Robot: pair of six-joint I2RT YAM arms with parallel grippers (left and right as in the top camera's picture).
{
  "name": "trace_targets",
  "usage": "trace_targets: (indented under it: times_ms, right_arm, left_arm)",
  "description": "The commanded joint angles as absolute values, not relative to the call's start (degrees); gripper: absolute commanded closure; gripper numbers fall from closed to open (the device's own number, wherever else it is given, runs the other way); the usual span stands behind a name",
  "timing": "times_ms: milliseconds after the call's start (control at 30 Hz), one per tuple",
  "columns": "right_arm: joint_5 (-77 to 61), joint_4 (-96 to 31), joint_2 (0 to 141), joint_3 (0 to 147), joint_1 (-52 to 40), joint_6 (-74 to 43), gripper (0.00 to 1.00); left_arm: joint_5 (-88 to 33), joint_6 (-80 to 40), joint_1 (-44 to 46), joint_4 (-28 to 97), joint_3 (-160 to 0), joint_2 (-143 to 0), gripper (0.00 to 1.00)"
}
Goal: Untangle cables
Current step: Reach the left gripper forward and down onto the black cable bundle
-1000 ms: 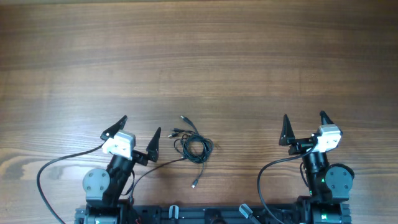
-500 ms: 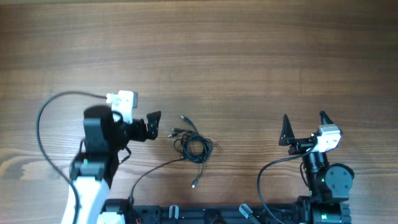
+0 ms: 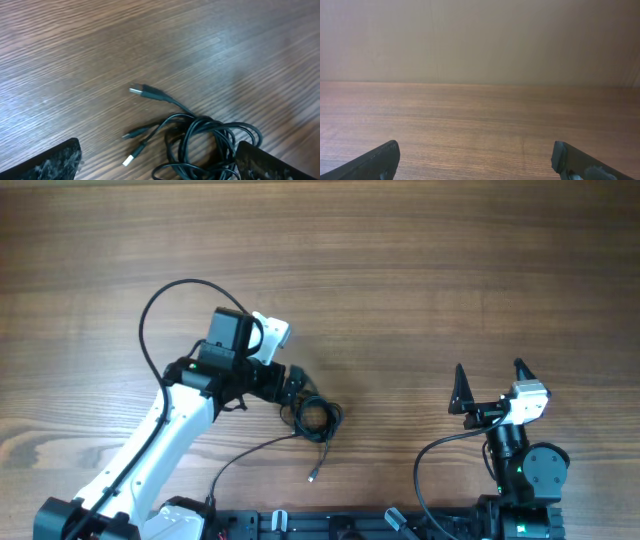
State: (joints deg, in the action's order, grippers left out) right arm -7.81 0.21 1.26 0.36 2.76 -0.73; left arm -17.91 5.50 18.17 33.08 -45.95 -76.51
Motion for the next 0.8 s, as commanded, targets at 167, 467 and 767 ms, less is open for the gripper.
trace_targets:
  times_ms: [167,467,767]
  right_arm:
    - [-7.3,0.4,0.9,0.3,2.4,-0.1,0.0]
    - [-7.3,0.4,0.9,0.3,2.4,-0.1,0.0]
    - [-7.3,0.4,0.9,0.3,2.4,-0.1,0.0]
  left_arm:
    - [-22.1,5.0,18.9,35.6,-47.2,-76.6,0.0]
    - [-8.4,-25.6,28.8,43.8,-47.2,-76.7,0.0]
    - [-10.1,-30.7,35.5,37.5,-47.2,-76.7,0.0]
